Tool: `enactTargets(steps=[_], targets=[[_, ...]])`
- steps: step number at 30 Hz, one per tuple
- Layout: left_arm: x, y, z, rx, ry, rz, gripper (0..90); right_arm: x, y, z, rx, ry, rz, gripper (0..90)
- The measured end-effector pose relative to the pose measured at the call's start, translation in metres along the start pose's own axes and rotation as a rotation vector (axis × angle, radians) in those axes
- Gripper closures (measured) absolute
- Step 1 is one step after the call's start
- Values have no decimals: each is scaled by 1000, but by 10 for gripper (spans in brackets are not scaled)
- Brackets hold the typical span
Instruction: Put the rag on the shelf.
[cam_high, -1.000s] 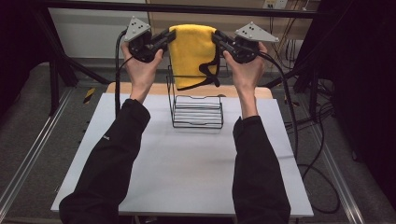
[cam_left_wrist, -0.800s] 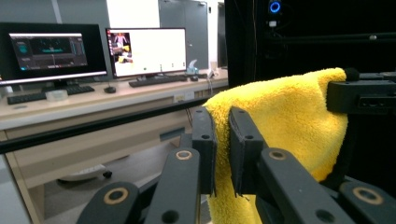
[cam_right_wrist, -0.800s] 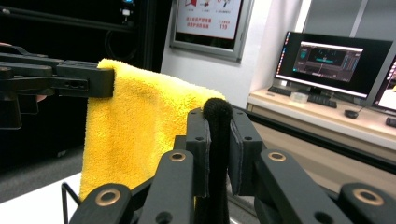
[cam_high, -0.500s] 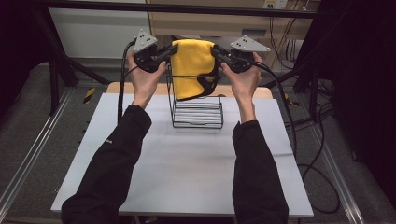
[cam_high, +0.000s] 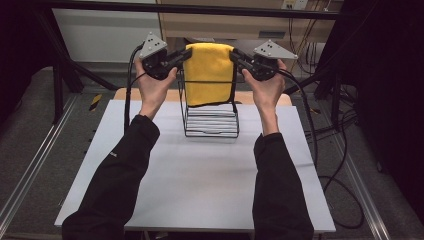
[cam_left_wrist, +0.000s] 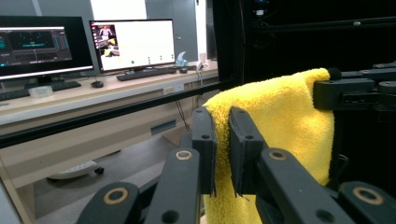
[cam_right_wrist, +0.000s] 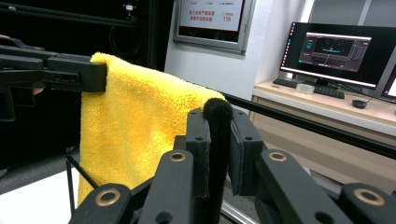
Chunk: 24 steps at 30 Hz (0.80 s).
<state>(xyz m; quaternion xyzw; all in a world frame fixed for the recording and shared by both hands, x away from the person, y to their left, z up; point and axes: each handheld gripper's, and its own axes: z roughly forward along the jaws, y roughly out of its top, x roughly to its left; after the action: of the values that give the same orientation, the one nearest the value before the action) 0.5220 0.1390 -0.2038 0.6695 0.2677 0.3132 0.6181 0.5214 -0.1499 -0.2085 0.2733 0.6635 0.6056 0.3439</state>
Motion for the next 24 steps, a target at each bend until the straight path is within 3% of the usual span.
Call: enactTargets(steps=[24], targets=[[-14,-1,-22,22,-42,33,813,16,1,-26,1,20,-28,801]])
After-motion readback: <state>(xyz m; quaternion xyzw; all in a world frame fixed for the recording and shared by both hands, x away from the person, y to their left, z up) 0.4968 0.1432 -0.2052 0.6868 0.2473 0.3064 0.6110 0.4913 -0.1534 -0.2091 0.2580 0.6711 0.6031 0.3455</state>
